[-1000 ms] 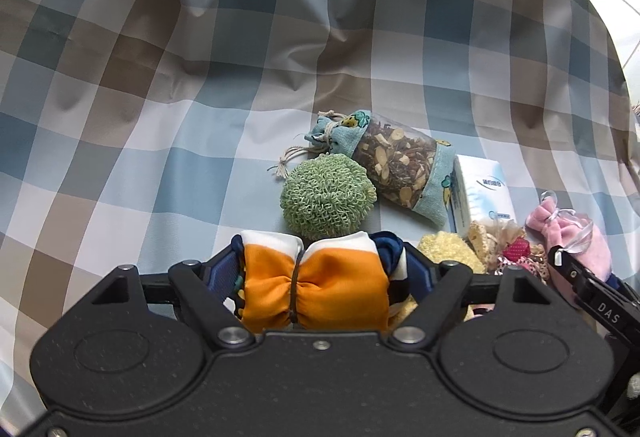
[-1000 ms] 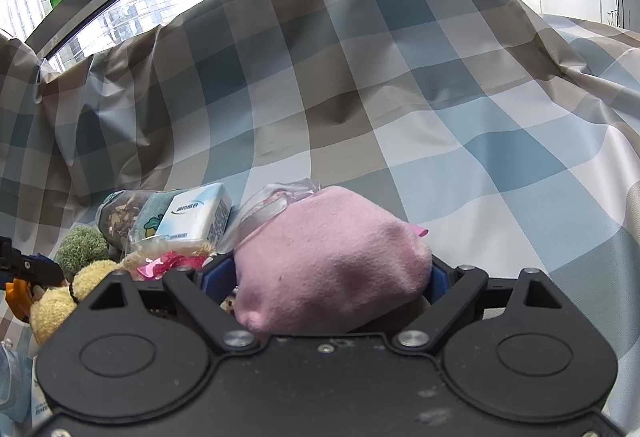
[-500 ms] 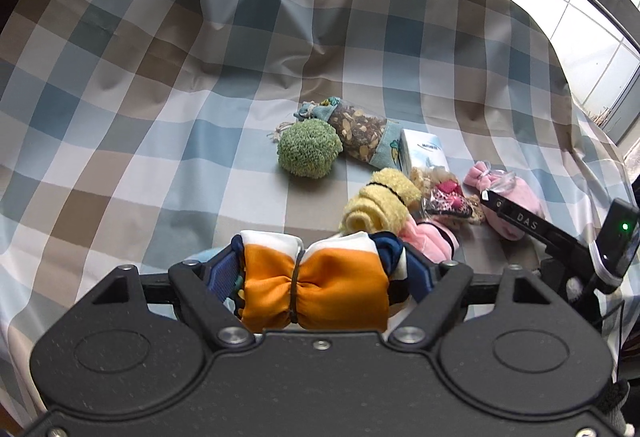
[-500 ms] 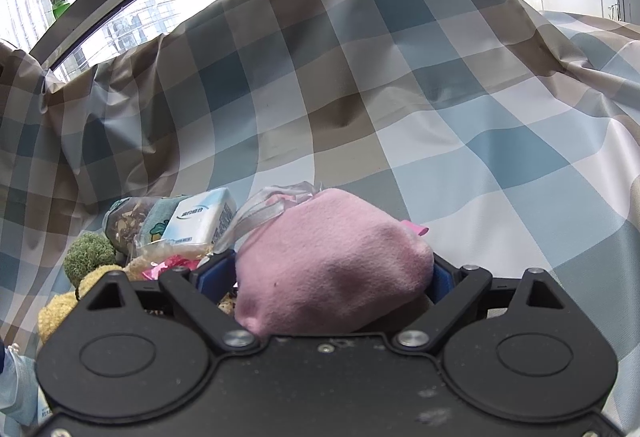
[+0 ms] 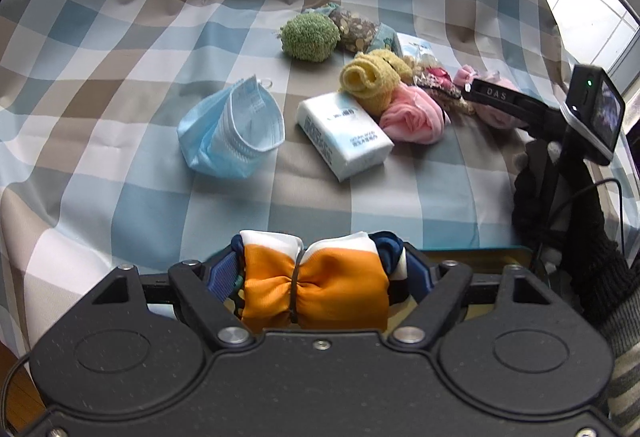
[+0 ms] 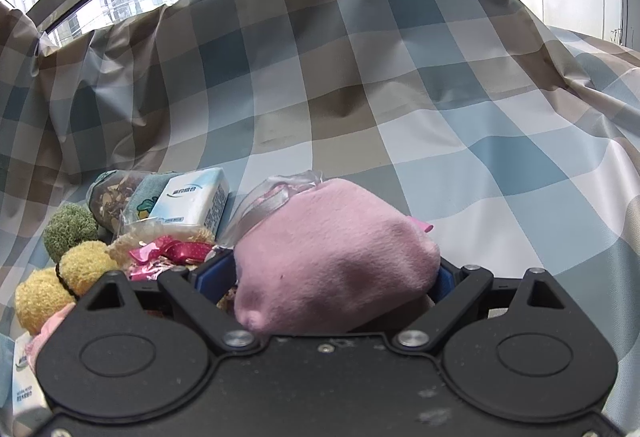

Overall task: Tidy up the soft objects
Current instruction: 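Carry the orange pouch into the tin and open the left gripper while the right holds the pink pouch, then lower the pink fabric pouch into the tin and open the right gripper, then grasp the blue face mask with the left gripper while the right tool approaches the pink rolled towel, then grasp the pink rolled towel with the right gripper while the left holds the mask, then carry the mask and pink towel into the tin and open both grippers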

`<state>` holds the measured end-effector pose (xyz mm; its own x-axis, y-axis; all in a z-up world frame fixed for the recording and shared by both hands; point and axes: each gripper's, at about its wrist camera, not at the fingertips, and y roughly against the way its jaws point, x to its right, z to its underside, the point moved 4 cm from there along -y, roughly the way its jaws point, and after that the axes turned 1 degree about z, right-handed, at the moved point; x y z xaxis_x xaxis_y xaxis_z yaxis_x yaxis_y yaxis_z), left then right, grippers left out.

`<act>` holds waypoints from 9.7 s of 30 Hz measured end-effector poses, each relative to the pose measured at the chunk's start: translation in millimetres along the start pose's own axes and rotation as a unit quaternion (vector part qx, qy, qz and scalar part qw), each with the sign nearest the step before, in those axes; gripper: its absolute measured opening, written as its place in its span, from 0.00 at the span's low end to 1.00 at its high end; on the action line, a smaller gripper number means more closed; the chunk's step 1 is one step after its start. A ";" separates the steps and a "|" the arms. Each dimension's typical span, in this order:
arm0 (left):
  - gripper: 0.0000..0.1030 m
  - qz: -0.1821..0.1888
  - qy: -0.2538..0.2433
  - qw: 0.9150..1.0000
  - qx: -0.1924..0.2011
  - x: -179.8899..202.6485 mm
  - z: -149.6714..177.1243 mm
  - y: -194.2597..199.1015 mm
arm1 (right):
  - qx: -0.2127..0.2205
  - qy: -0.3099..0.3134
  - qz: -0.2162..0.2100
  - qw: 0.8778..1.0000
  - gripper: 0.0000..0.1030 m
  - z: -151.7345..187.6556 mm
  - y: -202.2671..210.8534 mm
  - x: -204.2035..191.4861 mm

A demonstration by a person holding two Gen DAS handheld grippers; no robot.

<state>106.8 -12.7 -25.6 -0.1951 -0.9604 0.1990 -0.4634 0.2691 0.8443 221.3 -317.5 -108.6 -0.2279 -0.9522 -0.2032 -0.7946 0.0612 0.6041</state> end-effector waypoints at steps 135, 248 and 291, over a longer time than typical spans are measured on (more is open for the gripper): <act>0.64 -0.046 -0.028 0.997 0.047 -56.9 -110.3 -61.3 | -0.047 0.078 -0.086 0.992 1.00 39.4 114.9 -77.9; 0.79 -0.013 0.046 0.998 0.051 -11.2 22.2 29.7 | 0.017 0.046 -0.006 0.999 0.59 110.6 282.4 -12.6; 0.80 -0.031 0.047 0.996 0.072 -27.6 26.6 54.2 | 0.017 0.049 -0.026 0.998 0.69 100.7 296.1 -16.2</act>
<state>64.1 30.4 1.4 -0.0832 -0.9761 0.2007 -0.5923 0.2104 0.7778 -66.9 -253.8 -4.1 -0.1317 -0.9788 -0.1569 -0.8232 0.0199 0.5674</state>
